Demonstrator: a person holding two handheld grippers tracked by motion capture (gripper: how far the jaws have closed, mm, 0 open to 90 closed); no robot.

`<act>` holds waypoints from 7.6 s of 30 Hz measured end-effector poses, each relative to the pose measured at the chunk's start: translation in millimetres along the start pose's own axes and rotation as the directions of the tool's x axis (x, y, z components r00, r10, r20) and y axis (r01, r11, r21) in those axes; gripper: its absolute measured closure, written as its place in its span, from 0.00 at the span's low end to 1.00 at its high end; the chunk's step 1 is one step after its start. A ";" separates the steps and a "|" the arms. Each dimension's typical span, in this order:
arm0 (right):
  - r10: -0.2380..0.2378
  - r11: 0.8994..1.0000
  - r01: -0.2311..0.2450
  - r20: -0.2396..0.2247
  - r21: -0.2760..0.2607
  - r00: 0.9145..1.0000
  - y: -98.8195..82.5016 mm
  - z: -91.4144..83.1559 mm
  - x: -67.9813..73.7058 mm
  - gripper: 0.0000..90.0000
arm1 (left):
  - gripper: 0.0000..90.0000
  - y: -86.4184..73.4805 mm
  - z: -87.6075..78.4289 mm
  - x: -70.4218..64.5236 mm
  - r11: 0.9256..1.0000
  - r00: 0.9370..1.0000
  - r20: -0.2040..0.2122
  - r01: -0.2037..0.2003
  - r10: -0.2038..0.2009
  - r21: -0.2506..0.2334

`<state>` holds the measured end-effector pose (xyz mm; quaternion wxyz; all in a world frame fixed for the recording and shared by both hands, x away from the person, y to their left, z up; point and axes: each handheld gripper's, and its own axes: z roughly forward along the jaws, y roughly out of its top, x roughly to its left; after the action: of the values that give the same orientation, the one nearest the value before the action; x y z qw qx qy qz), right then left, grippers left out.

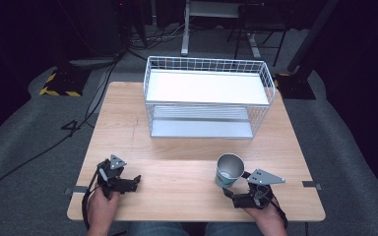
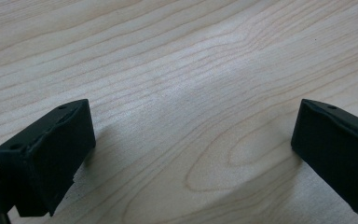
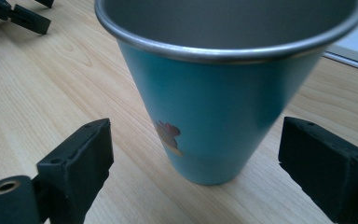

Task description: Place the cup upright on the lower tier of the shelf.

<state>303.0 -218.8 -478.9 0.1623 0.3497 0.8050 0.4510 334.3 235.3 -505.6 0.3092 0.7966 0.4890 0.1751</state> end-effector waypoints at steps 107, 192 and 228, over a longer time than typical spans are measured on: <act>0.087 0.994 -0.074 0.160 -0.084 0.983 123.6 150.3 -65.4 0.24 | 0.00 1.4 1.3 1.2 1.000 1.000 -0.012 0.014 -0.014 0.000; 0.051 0.997 -0.043 0.135 -0.063 0.989 119.0 71.2 -67.9 0.10 | 0.00 0.3 0.7 0.4 1.000 1.000 -0.015 0.024 -0.024 -0.002; -0.003 1.000 0.002 0.060 0.006 0.998 53.8 -47.4 -89.0 0.17 | 0.00 0.5 0.6 -0.5 1.000 1.000 -0.019 0.023 -0.023 -0.002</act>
<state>360.6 -292.2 -412.9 0.1860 0.3625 0.8014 0.4379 334.8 234.4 -505.8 0.3073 0.7889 0.5010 0.1797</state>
